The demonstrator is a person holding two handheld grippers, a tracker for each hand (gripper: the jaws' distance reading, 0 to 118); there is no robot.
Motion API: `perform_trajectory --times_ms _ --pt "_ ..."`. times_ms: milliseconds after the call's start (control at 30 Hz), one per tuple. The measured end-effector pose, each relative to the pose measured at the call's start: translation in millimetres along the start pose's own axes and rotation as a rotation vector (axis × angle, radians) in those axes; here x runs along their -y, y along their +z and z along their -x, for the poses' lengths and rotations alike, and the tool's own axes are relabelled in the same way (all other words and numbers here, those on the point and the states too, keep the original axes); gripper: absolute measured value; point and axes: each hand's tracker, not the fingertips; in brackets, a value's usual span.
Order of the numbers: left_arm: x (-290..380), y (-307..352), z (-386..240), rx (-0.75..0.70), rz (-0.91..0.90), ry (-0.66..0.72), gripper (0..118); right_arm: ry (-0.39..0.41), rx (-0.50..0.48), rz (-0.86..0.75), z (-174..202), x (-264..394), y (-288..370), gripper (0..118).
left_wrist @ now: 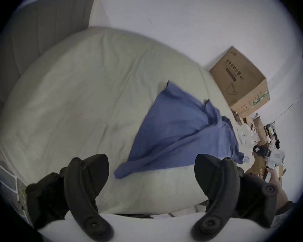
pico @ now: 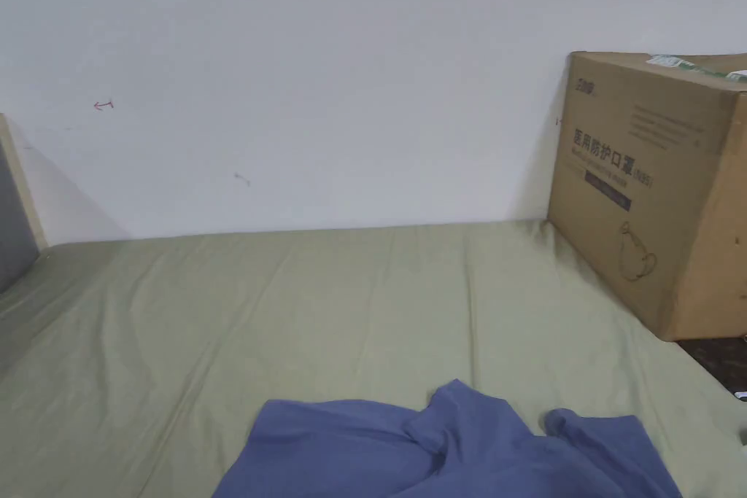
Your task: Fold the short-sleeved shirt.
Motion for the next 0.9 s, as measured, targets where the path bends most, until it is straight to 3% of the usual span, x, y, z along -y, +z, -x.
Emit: perform_trajectory --times_ms 67,100,133,167,200,233,367,433,467,500,533,567,700,733,767,833,900 --pt "-3 15 -10 -0.008 -0.047 -0.022 98 0.019 -0.029 -0.047 15 -6 11 97" --pt "-3 22 -17 -0.014 -0.071 -0.038 85 0.026 -0.036 -0.091 37 -9 23 94" --pt "-1 28 -21 -0.023 -0.098 -0.056 61 0.032 -0.044 -0.128 46 -11 28 85" --pt "0 32 -25 -0.024 -0.115 -0.078 20 0.030 -0.063 -0.164 54 -12 32 58" --pt "0 33 -29 -0.030 -0.118 -0.098 1 0.022 -0.091 -0.191 63 -13 35 28" --pt "1 33 -30 -0.056 -0.116 -0.116 2 0.016 -0.106 -0.208 70 -15 36 0" --pt "-1 10 -15 -0.198 0.052 -0.074 0 0.003 -0.171 -0.198 86 -17 29 0" --pt "3 -9 0 -0.169 0.134 -0.097 1 0.038 -0.190 -0.168 94 -15 23 0" --pt "6 -19 3 -0.182 0.157 -0.122 10 0.055 -0.190 -0.160 98 -13 20 0" --pt "10 -29 9 -0.198 0.164 -0.155 39 0.069 -0.185 -0.145 97 -14 18 0" --pt "13 -39 15 -0.198 0.167 -0.175 79 0.082 -0.183 -0.125 99 -12 15 0" --pt "17 -48 20 -0.213 0.170 -0.166 103 0.089 -0.180 -0.107 101 -11 12 0" --pt "20 -92 45 -0.213 0.253 -0.095 103 0.094 -0.178 -0.078 99 -6 6 0" --pt "20 -101 44 -0.217 0.271 -0.098 98 0.092 -0.177 -0.068 99 -5 3 0" --pt "21 -111 46 -0.240 0.312 -0.119 82 0.088 -0.175 -0.056 95 -7 2 0" --pt "22 -122 44 -0.208 0.404 -0.147 71 0.080 -0.164 -0.038 91 -9 -4 0" --pt "22 -115 29 -0.223 0.356 -0.268 66 0.076 -0.156 -0.021 86 -14 -10 0"
